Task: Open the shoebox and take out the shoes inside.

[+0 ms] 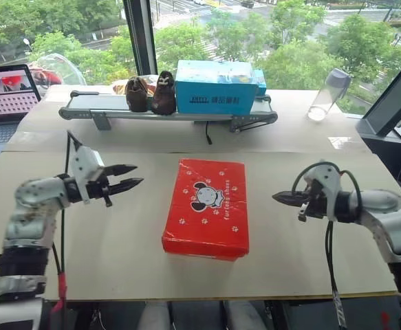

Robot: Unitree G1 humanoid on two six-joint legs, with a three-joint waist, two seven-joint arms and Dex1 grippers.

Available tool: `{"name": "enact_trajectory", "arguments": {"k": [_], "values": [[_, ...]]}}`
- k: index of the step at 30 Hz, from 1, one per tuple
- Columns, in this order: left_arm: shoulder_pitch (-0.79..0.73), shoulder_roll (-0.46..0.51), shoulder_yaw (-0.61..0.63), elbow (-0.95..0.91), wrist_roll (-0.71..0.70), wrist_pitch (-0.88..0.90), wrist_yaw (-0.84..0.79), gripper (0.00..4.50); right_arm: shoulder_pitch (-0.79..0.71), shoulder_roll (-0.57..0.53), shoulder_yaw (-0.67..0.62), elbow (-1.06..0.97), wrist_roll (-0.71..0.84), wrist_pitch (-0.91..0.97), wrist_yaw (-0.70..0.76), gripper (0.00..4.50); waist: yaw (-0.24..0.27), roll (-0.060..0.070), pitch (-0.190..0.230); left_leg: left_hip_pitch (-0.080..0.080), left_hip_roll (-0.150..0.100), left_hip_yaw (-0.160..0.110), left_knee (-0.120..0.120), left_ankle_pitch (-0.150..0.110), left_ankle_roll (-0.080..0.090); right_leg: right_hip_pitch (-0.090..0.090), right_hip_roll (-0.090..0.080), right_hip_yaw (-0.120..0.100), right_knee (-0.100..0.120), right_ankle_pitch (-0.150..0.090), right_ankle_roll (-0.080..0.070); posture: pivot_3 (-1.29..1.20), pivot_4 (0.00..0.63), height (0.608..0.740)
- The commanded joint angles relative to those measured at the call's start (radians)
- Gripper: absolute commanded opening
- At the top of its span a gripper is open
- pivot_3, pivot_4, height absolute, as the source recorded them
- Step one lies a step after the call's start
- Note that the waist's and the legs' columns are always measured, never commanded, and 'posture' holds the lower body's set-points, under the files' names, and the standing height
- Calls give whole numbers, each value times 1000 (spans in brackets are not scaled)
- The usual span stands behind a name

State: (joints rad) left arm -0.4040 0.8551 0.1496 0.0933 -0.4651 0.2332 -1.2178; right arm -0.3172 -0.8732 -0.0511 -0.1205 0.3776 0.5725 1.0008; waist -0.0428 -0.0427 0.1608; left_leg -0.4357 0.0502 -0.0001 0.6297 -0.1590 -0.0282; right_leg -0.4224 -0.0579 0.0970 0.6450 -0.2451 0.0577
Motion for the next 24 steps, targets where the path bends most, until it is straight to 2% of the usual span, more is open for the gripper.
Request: {"name": "enact_trajectory", "arguments": {"k": [1,4,5,7,11,14,17,21,24], "values": [[-3,125,54,-167,-126,201,-66,3380,1,-13,-15,-35,11,-30,30,0,-2,0,0,0,0,0,0,0,0,0,0,0,0,0,0,0,150,740],[-73,242,68,-236,-218,358,-114,4389,-11,18,106,-19,-60,-65,44,0,-2,0,1,1,1,0,-1,0,0,0,0,0,0,-1,-1,0,150,740],[-100,272,61,-244,-231,395,-128,4483,-25,33,137,-20,-67,-60,47,0,-3,-3,3,1,0,0,-1,0,0,0,0,0,1,-2,-2,0,150,740],[-156,314,42,-244,-235,427,-150,4483,-59,78,171,-18,-53,-40,54,0,-5,-1,4,1,1,0,0,0,0,-1,1,0,1,-4,-7,0,150,740],[-259,346,14,-234,-223,448,-169,4483,-106,153,221,43,-63,-67,70,0,-4,2,8,1,1,1,1,0,0,-1,1,0,1,-4,-7,0,150,740],[-269,376,26,-246,-224,480,-168,4483,-131,206,221,72,-34,-65,86,0,-3,2,8,1,1,0,1,0,0,-1,1,0,1,-2,-4,0,150,740],[-203,395,73,-259,-212,476,-160,4483,-172,226,190,65,19,-21,108,0,-3,2,10,0,1,0,-1,0,0,-1,1,0,1,-2,-1,0,150,740],[-36,448,181,-307,-195,483,-177,4483,-274,268,147,58,139,88,137,0,-18,3,14,0,2,0,-2,0,0,-3,2,0,3,-3,-2,0,150,740],[20,469,275,-333,-223,533,-167,4483,-358,309,148,70,196,149,153,0,-27,1,17,0,3,-1,-2,0,0,-3,4,0,3,-3,-3,0,150,740]]}}
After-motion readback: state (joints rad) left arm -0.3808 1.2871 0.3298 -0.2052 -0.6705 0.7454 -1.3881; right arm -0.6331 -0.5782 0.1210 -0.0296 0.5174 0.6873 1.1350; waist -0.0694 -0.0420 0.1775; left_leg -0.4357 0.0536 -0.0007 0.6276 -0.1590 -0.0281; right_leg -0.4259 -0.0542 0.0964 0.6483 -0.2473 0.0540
